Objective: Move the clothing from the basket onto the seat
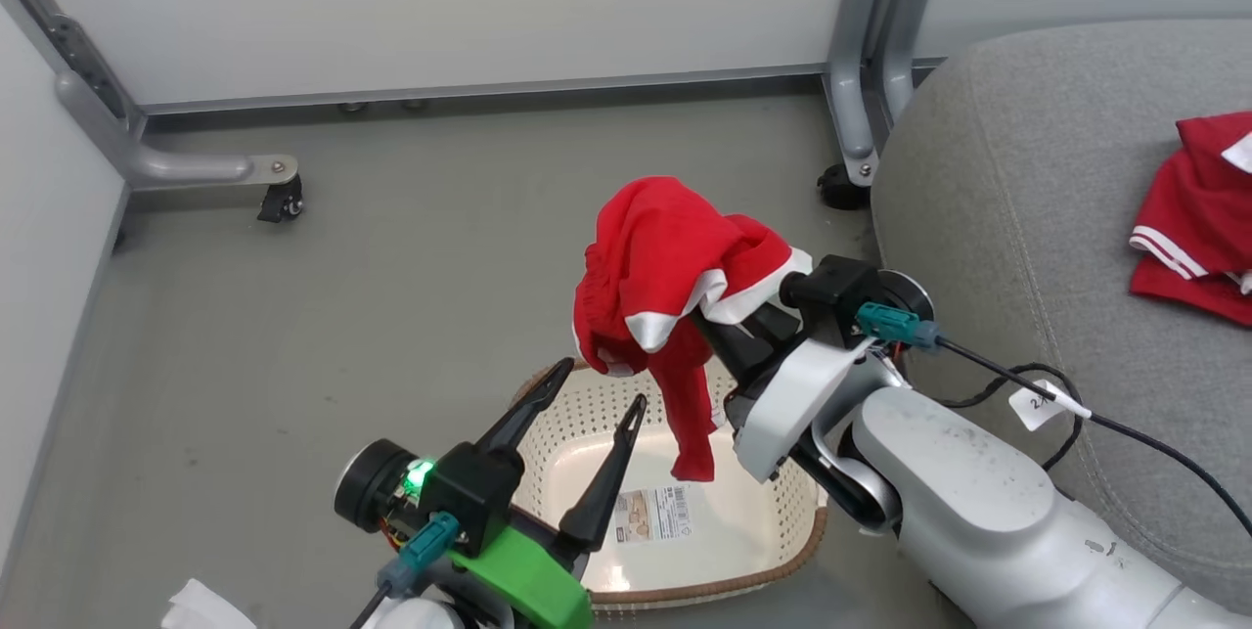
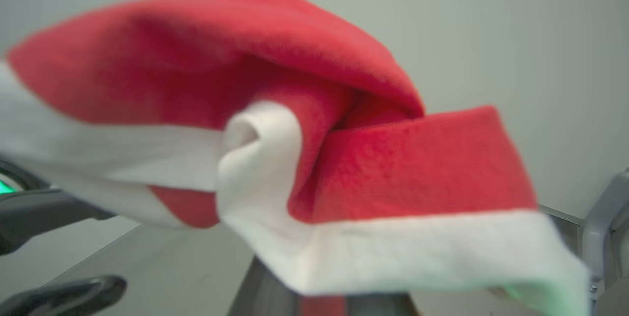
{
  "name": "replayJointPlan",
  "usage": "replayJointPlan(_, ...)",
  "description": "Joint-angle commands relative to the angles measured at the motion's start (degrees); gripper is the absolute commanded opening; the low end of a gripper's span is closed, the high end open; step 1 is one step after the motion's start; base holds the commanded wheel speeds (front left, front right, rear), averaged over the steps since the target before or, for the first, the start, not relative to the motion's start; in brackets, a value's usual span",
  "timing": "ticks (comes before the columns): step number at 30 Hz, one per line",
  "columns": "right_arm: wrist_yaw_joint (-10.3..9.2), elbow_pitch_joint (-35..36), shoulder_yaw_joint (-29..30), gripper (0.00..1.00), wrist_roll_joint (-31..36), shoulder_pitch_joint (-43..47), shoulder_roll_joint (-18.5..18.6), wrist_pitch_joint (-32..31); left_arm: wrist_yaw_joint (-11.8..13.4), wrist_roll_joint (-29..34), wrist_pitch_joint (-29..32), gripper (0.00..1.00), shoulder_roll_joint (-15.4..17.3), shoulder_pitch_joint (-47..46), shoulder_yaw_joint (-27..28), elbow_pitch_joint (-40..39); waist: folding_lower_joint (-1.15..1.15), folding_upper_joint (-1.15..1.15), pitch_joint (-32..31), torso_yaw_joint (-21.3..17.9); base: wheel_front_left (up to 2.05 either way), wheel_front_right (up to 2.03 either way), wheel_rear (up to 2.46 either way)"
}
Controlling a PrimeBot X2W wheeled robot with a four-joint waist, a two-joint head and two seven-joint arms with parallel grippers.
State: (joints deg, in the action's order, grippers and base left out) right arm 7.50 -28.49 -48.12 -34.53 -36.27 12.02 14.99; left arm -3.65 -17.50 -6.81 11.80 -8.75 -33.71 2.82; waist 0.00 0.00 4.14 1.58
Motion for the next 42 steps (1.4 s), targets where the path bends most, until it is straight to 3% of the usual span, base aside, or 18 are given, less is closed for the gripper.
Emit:
replayJointPlan(1, -0.02, 0.2, 0.7, 0.0, 0.5, 1.0, 0.4, 0.3, -0.4, 0.4, 0.0, 1.0, 0.2, -1.2, -0.3, 0.1, 0.0, 0.0, 1.2, -2.1, 0.0, 0.0, 0.0)
replayJointPlan(17, -0.03, 2.8, 11.5, 0.0, 4.3, 5.2, 1.3, 0.2, -0.7, 1.2, 1.5, 1.0, 2.0, -5.0, -1.0, -1.5, 0.0, 0.0, 6.7, -18.9, 0.0, 0.0, 0.0)
replayJointPlan(25, -0.02, 4.4, 18.6, 0.0, 6.2, 7.1, 0.8, 0.2, -1.4, 1.5, 3.0, 1.0, 3.0, -6.8, -2.5, -2.4, 0.0, 0.0, 9.5, -25.1, 0.0, 0.0, 0.0)
replayJointPlan(32, -0.03, 5.5, 25.3, 0.0, 7.7, 5.5, 0.6, 0.2, -1.8, 2.0, 4.1, 1.0, 3.6, -8.3, -3.3, -3.8, 0.0, 0.0, 12.4, -26.7, 0.0, 0.0, 0.0)
replayJointPlan(42, -0.02, 5.4, 40.4, 0.0, 10.8, -3.7, 5.2, 0.2, -2.6, 3.1, 4.9, 1.0, 4.1, -14.2, -5.0, -5.2, 0.0, 0.0, 20.7, -22.6, 0.0, 0.0, 0.0)
